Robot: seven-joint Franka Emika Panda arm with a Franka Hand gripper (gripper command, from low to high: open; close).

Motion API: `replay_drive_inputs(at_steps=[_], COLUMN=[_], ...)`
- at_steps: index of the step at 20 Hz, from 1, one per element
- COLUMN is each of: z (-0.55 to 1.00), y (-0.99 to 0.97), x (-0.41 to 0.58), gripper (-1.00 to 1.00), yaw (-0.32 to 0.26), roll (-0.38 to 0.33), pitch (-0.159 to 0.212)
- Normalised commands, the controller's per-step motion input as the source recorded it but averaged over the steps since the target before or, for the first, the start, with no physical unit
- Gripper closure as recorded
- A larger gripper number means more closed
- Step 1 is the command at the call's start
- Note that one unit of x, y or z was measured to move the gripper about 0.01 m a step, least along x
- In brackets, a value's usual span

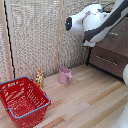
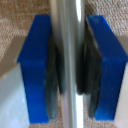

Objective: Transport the gripper mindfully toward the orange-red bowl and clasp it to elevate with ease. Ensure your robot's arm aligns efficiently with the top drawer's opening. Carefully slide the orange-red bowl into the designated spot with precision. After confirmation, withdraw the gripper gently. Close the drawer smoothly by transitioning the gripper to its handle.

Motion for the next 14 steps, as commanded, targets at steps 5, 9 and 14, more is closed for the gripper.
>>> replay_drive_inputs(at_steps=[5,9,14], z=[0.25,0.19,0.34], y=[-0.64,-0.85,-0.85], x=[0.078,0.047,0.005], gripper=[1.00,1.00,1.00], yaw=[0.102,0.112,0.120], roll=[-0.048,-0.002,0.009], pitch=[-0.016,-0.022,-0.007])
